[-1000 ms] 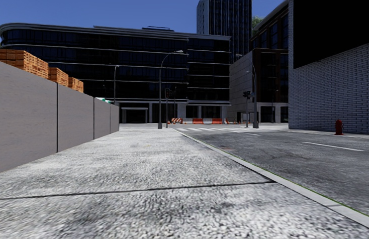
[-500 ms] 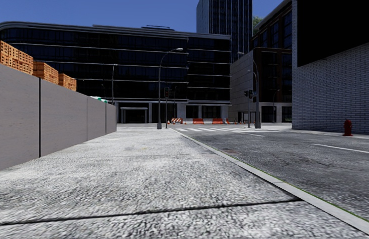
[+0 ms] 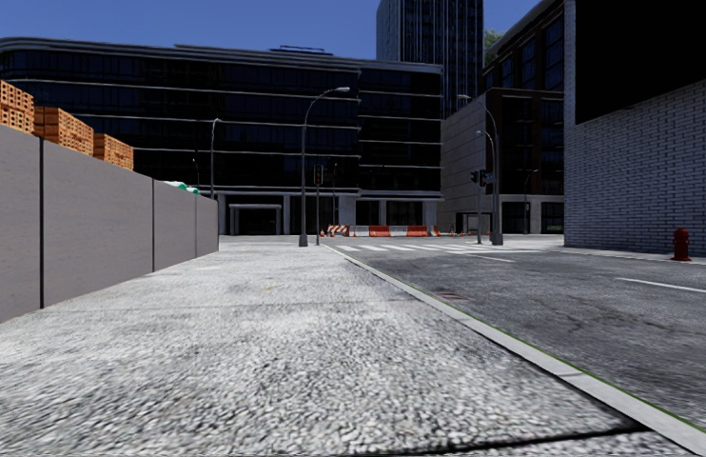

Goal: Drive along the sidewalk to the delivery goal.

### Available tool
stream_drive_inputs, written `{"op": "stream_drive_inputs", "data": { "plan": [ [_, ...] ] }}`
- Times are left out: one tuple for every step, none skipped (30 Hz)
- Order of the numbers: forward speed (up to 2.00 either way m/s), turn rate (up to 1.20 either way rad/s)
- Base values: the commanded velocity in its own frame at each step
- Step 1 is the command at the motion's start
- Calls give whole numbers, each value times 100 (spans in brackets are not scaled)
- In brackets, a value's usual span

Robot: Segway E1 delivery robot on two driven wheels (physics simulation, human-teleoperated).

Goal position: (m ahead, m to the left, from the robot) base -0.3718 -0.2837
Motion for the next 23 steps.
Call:
{"op": "stream_drive_inputs", "data": {
  "plan": [
    [0, 0],
    [0, 0],
    [0, 0],
    [0, 0],
    [0, 0],
    [0, 0],
    [0, 0],
    [0, 0],
    [0, 0],
    [0, 0],
    [0, 0],
    [0, 0],
    [0, 0],
    [0, 0],
    [0, 0],
    [0, 0],
    [0, 0],
    [0, 0],
    [0, 0],
    [0, 0],
    [0, 0],
    [0, 0],
    [0, 0]
  ]
}}
